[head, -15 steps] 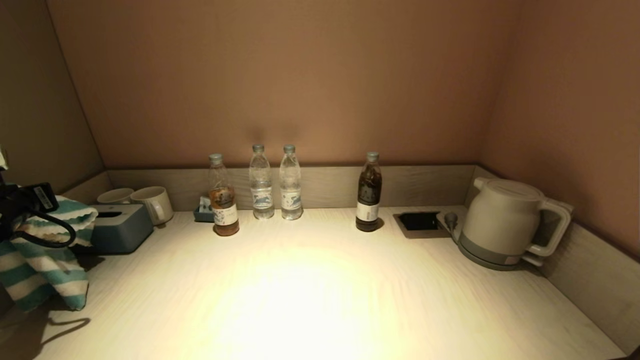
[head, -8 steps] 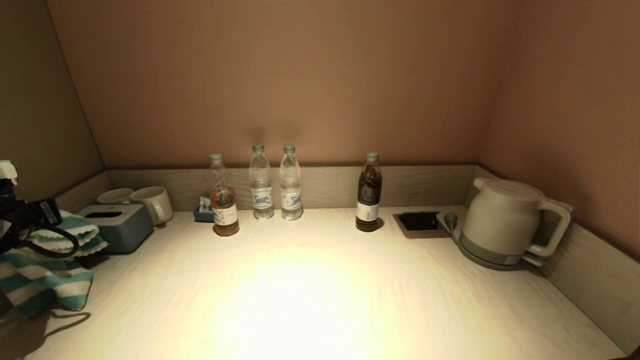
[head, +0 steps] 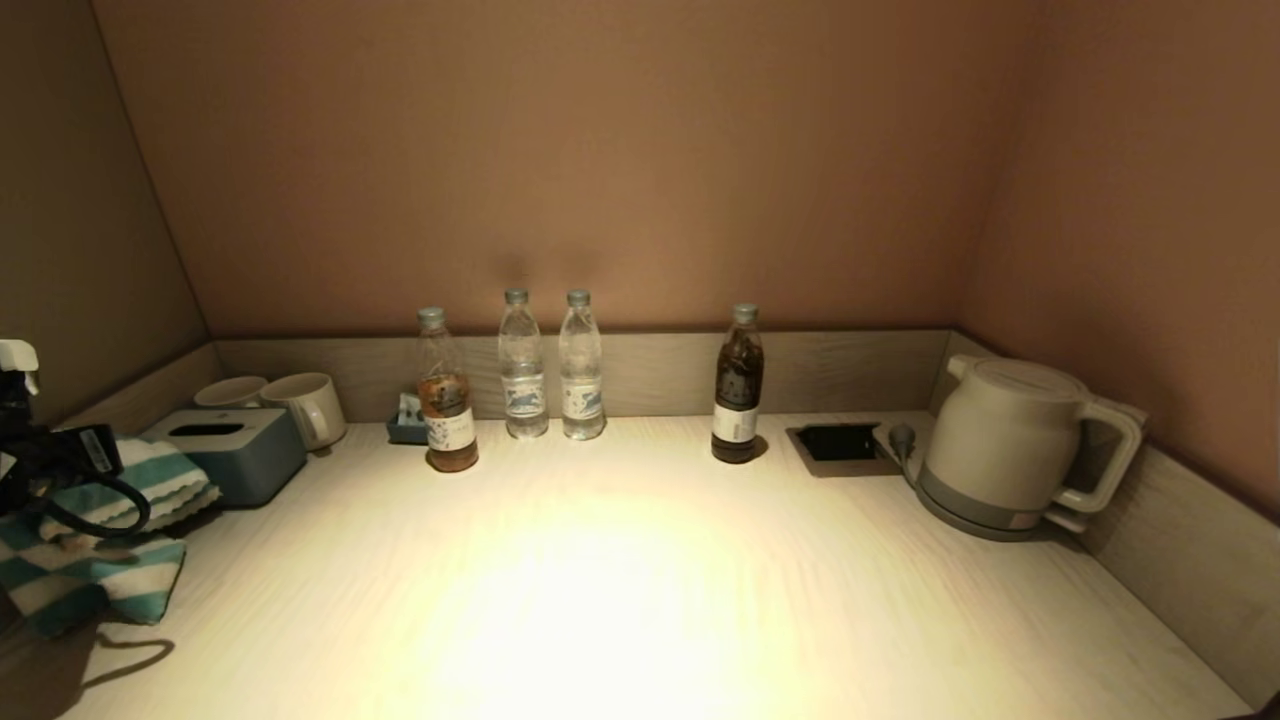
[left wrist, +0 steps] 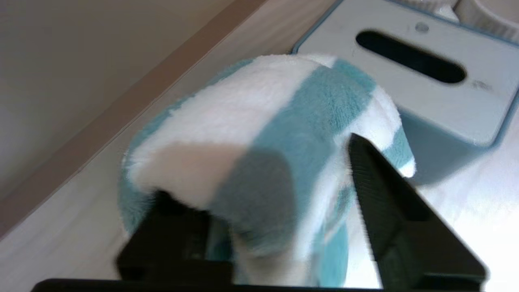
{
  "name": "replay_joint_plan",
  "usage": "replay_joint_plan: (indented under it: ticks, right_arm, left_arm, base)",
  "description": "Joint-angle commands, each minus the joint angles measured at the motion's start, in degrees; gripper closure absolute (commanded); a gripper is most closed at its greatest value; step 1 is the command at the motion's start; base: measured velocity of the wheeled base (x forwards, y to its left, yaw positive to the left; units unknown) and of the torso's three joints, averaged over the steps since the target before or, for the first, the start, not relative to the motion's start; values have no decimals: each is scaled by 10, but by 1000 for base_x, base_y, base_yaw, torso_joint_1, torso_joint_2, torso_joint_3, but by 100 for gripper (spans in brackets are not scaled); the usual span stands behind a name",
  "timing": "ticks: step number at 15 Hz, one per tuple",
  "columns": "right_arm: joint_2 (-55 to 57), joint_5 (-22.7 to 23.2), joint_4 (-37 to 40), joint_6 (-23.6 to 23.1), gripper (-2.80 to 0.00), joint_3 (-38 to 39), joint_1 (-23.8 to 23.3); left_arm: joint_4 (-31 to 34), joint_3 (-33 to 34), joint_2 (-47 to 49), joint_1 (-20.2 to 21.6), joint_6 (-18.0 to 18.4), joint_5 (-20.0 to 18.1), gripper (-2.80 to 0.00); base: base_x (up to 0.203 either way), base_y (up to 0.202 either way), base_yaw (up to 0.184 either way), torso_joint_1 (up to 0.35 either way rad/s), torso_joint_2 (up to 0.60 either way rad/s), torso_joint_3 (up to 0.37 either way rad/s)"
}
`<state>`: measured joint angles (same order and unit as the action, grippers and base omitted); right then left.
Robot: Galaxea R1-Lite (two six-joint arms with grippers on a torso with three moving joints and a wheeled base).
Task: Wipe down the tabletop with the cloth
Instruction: Place the tablecloth
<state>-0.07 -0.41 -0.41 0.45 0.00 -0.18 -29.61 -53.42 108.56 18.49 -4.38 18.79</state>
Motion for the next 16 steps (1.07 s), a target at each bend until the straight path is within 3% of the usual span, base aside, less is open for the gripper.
replay_joint_plan:
  ticks: [1,8,11,16]
  right_arm:
    - [1,0,0,1,0,0,0]
    - [1,0,0,0,0,0,0]
    - [1,0,0,0,0,0,0]
    - [1,0,0,0,0,0,0]
  left_arm:
    - [38,1,-51,-6,-2,-2,-280]
    - [232,-13,-223,-74,-17,-3,-280]
    - [310,-33,-226,-85,-20,-4,-280]
    - [388,-101,-126,-71,-60,-13,-280]
  base:
    - [0,0,0,0,0,0]
    - [0,0,0,0,0,0]
    - [0,0,0,0,0,0]
    - [0,0,0,0,0,0]
